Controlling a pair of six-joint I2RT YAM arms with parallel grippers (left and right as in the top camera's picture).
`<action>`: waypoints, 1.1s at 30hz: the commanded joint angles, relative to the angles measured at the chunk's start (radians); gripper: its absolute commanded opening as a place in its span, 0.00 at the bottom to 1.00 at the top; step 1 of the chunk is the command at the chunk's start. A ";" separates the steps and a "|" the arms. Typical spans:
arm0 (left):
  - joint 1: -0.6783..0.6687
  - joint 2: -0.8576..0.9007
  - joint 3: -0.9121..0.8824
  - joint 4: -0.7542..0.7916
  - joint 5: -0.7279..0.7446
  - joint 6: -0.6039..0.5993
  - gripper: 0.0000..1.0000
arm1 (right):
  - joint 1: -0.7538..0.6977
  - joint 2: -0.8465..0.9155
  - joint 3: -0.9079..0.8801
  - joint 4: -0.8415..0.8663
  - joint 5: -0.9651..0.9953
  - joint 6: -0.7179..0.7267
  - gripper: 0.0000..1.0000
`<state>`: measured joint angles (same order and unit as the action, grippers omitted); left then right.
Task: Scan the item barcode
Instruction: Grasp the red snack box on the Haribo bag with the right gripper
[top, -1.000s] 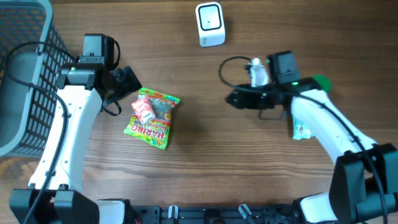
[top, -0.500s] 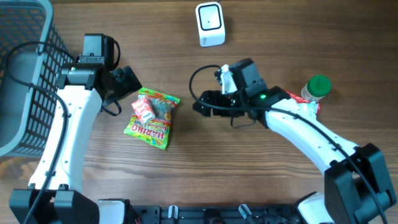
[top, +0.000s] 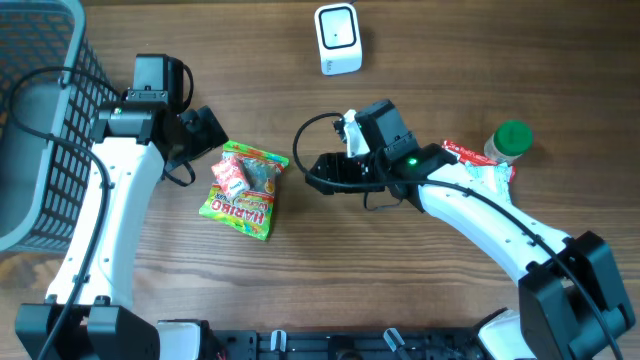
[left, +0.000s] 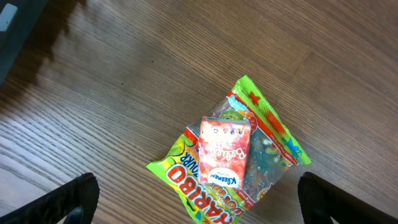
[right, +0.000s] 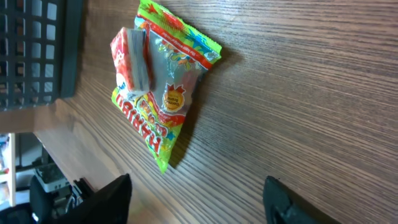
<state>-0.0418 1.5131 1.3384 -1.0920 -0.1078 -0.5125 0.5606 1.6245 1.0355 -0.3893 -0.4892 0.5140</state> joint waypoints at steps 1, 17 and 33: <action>0.005 0.006 0.001 0.003 -0.006 0.011 1.00 | 0.003 0.008 0.011 -0.012 -0.035 -0.068 0.65; 0.126 0.006 0.001 -0.016 -0.043 -0.106 1.00 | 0.080 0.022 0.291 -0.060 0.122 -0.173 0.65; 0.260 0.006 0.001 -0.039 -0.017 -0.104 1.00 | 0.298 0.314 0.290 0.299 0.307 -0.225 0.61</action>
<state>0.2119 1.5131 1.3384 -1.1294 -0.1299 -0.5976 0.8394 1.8755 1.3128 -0.1272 -0.1970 0.3435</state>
